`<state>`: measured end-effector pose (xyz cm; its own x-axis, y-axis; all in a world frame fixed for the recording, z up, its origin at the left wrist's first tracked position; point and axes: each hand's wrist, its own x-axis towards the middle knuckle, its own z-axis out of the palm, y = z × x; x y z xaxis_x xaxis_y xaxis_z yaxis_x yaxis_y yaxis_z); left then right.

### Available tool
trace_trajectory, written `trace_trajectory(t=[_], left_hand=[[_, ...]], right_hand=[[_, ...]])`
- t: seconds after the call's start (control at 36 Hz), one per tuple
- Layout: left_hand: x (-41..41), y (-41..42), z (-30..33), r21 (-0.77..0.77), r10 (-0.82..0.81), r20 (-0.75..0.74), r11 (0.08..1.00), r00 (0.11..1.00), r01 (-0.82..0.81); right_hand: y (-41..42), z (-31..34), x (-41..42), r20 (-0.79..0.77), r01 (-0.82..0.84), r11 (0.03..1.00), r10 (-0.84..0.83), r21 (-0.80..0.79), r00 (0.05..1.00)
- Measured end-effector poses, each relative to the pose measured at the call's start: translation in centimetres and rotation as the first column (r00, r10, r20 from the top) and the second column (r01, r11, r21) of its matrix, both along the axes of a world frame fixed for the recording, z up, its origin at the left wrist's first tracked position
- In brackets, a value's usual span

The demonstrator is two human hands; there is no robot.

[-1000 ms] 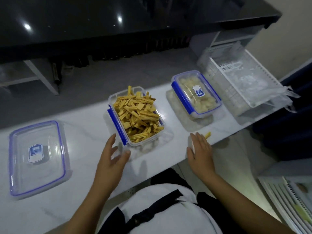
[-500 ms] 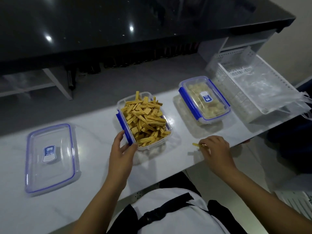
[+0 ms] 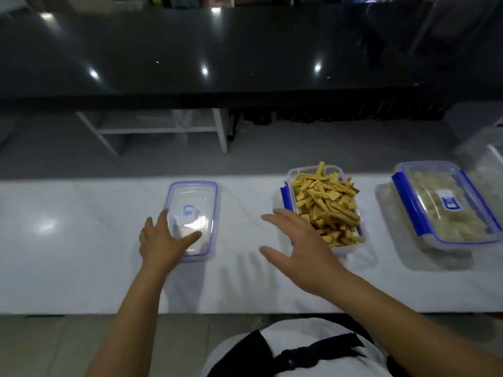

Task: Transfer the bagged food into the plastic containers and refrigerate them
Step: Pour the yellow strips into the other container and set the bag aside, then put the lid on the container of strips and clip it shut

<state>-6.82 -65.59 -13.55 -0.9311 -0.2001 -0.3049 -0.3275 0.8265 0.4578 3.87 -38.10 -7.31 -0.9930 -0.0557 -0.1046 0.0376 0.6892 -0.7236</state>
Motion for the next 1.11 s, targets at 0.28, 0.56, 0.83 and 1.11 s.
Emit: trace_trajectory(t=[0.28,0.56,0.83,1.11], left_hand=[[3.9,0.1,-0.9,0.092,-0.111,0.0,0.99,0.994,0.111],[8.5,2.2,1.2,0.752,0.367,0.036,0.603,0.93,-0.267],[6.8,7.5,8.7,0.972,0.152,-0.034,0.233,0.988,-0.003],[5.6,16.9,10.5,0.941,-0.523,-0.204,0.128,0.827,0.313]], right_hand=[[-8.9,-4.4,-6.6,0.647,0.454,0.727,-0.018,-0.515,0.762],[-6.2,-3.9,-7.3,0.698,0.628,0.576,-0.131,-0.524,0.703],[-2.4,4.3,-6.3,0.22,0.338,0.655,-0.259,-0.676,0.941],[8.6,7.7,-1.7,0.13,0.392,0.824,-0.373,-0.408,0.919]])
